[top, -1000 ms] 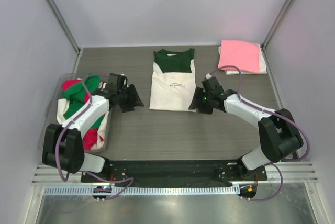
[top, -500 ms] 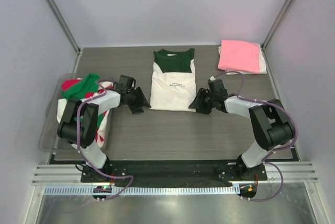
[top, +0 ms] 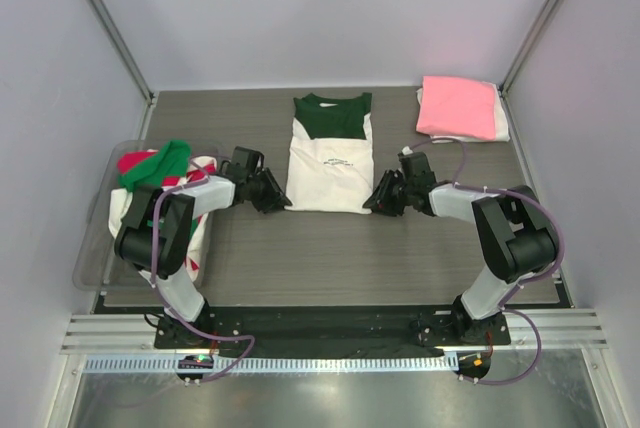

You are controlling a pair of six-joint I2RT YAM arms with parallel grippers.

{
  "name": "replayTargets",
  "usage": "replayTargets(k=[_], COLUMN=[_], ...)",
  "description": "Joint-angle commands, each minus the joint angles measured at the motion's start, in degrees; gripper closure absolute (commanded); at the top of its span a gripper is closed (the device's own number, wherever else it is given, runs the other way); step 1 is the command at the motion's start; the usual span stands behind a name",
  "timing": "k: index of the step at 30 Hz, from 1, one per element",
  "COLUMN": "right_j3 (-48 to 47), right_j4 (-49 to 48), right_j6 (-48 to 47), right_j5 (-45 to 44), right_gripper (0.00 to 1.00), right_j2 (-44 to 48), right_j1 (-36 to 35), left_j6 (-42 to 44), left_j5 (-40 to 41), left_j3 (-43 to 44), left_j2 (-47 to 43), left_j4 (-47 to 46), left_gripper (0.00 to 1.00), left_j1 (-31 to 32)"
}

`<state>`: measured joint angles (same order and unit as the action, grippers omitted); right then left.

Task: Fold and stack the t-shirts
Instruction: Fold the tshirt

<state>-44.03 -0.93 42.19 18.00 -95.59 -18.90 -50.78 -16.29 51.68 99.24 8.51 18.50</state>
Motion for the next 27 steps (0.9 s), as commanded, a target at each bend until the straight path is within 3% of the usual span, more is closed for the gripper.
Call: replayTargets(k=[1,10,14,17,22,27], right_j3=[1.84,2.72,3.78,4.57,6.76,8.26], right_j4=[1.19,1.19,1.19,1.28,2.33,11.62], right_j6=[-1.15,-0.71,-0.45,-0.10,1.57,2.02], right_j5=[-1.48,-1.21,-0.77,-0.16,1.95,1.16], right_gripper=[0.69,0.75,0.79,0.99,0.99,0.99], right_j2=[-1.53,-0.12,0.93,1.81,6.55,20.42], right_j1=[0.17,0.53,0.53,0.53,0.53,0.00], left_j6=[-0.63,-1.95,-2.39,-3.18,-5.82,-4.94], left_j5=[1.09,1.27,1.62,1.79,2.23,7.23], left_j3=[-1.67,-0.53,-1.40,-2.19,-4.48,-4.39], left_j2=[1.22,1.92,1.40,0.34,-5.36,-17.29], left_j4=[-1.57,-2.45,-2.36,-2.36,1.32,13.18], left_gripper=[0.74,0.99,1.00,1.00,1.00,1.00], left_j1=[0.39,1.18,1.27,1.71,3.11,8.02])
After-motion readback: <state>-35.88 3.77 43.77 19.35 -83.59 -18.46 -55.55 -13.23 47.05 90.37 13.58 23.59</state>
